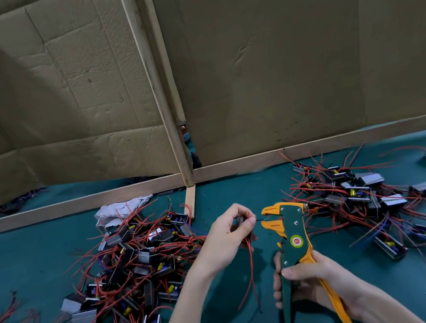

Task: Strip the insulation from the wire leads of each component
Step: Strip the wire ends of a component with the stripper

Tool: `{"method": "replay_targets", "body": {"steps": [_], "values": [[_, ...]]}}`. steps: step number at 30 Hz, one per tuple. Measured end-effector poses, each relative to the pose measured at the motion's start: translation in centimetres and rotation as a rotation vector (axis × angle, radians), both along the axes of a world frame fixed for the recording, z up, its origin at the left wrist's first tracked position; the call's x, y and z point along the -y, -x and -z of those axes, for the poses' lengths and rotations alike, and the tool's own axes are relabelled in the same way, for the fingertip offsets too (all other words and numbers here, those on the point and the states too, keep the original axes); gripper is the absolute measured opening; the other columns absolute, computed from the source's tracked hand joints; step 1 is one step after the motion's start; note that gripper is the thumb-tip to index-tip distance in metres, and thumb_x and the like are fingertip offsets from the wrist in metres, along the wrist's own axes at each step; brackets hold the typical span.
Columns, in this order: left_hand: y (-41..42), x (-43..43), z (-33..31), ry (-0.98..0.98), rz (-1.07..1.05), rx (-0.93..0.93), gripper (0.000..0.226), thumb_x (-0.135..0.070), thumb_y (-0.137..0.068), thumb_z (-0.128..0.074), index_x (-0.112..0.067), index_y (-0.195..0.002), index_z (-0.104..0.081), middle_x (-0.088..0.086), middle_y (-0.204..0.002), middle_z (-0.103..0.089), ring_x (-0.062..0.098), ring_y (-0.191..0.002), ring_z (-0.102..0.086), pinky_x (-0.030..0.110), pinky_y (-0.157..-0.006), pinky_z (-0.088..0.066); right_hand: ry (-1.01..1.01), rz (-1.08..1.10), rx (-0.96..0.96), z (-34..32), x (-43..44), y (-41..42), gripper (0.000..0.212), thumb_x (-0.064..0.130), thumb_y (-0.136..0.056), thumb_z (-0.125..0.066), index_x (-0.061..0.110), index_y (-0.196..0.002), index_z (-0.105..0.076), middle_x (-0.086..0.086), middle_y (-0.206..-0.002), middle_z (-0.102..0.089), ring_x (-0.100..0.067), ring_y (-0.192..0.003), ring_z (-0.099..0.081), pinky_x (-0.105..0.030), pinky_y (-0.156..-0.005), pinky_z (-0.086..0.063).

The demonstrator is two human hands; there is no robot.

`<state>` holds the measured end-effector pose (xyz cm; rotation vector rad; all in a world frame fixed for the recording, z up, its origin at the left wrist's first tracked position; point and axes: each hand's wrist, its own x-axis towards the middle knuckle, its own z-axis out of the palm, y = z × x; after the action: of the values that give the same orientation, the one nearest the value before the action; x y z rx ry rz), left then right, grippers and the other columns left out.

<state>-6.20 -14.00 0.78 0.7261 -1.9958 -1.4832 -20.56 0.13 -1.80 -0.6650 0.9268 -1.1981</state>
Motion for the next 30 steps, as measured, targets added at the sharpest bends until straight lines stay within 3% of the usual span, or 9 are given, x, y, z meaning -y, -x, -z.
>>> {"method": "replay_targets", "body": {"steps": [6,18,25,30], "values": [[0.0,-0.3,-0.3,0.048,0.029,0.048,0.011,-0.02,-0.095,-0.057,-0.022,-0.084,-0.057,-0.01,-0.075,-0.054,0.013,-0.071,-0.064,0.025,-0.062,-0.049,0.018,-0.012,-0.011,-0.3,-0.1,0.1,0.041,0.004,-0.057,-0.079,-0.007,-0.093,-0.061,-0.031,-0.078,-0.06,-0.04,-0.069,-0.063,-0.05,-0.067,-0.055],[-0.3,-0.4,-0.6,0.083,0.024,0.089,0.011,-0.023,-0.095,-0.057,-0.02,-0.084,-0.058,-0.014,-0.068,-0.051,0.011,-0.062,-0.054,0.028,-0.062,-0.044,0.04,-0.065,-0.063,-0.4,-0.3,0.3,0.031,0.005,-0.062,-0.078,-0.003,-0.087,-0.062,-0.029,-0.079,-0.059,-0.038,-0.07,-0.063,-0.048,-0.069,-0.055],[-0.8,-0.5,-1.3,0.107,0.067,0.138,0.01,-0.02,-0.096,-0.056,-0.017,-0.086,-0.057,0.006,-0.076,-0.05,0.013,-0.063,-0.048,0.028,-0.063,-0.041,0.001,-0.067,-0.165,-0.4,-0.4,0.3,0.03,0.014,-0.065,-0.082,0.0,-0.081,-0.061,-0.026,-0.071,-0.057,-0.035,-0.062,-0.059,-0.045,-0.062,-0.054],[-1.2,-0.3,-1.7,0.027,0.094,0.11,0.008,-0.011,-0.096,-0.053,-0.012,-0.088,-0.054,0.003,-0.069,-0.048,0.011,-0.055,-0.047,0.022,-0.057,-0.04,-0.101,0.079,-0.209,0.1,-0.3,-1.8,0.027,0.023,-0.062,-0.082,0.008,-0.066,-0.059,-0.019,-0.055,-0.051,-0.028,-0.045,-0.052,-0.034,-0.048,-0.049]]}}
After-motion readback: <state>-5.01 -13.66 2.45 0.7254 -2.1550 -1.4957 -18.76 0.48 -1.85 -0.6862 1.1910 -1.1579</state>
